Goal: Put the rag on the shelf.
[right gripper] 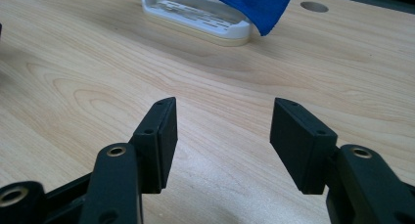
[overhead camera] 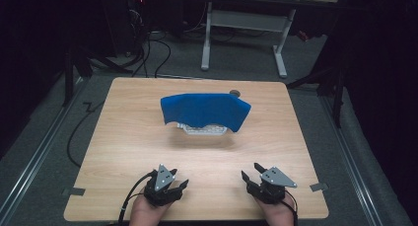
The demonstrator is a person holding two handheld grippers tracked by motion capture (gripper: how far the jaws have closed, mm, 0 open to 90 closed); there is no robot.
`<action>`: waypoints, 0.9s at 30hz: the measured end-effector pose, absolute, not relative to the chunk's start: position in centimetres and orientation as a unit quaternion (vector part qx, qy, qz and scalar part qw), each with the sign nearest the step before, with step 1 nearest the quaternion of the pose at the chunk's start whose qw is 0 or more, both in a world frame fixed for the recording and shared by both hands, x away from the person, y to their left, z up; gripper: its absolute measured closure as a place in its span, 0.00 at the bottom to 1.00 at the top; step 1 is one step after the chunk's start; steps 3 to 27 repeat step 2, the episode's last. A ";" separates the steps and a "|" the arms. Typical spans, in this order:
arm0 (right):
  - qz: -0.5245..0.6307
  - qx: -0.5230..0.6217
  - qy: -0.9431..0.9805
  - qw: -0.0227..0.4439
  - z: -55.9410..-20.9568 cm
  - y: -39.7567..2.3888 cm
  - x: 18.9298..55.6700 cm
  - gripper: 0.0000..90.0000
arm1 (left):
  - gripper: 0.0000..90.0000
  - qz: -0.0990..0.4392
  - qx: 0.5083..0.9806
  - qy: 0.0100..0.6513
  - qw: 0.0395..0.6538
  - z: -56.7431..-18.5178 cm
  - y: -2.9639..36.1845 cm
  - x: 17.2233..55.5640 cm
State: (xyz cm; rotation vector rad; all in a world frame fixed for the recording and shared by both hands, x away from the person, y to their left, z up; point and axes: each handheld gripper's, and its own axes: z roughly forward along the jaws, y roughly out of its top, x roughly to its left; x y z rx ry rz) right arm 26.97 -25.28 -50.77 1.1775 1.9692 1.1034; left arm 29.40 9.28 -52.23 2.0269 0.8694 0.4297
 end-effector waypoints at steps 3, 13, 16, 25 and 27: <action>0.415 0.442 0.739 0.293 -50.8 -25.3 27.0 0.49 | 0.49 0.172 0.811 0.351 0.434 -52.3 9.4 29.5; 0.415 0.442 0.739 0.293 -50.8 -25.3 27.0 0.49 | 0.49 0.172 0.811 0.351 0.434 -52.3 9.4 29.5; 0.415 0.442 0.739 0.293 -50.8 -25.3 27.0 0.49 | 0.49 0.172 0.811 0.351 0.434 -52.3 9.4 29.5; 0.415 0.442 0.739 0.293 -50.8 -25.3 27.0 0.49 | 0.49 0.172 0.811 0.351 0.434 -52.3 9.4 29.5; 0.415 0.442 0.739 0.293 -50.8 -25.3 27.0 0.49 | 0.49 0.172 0.811 0.351 0.434 -52.3 9.4 29.5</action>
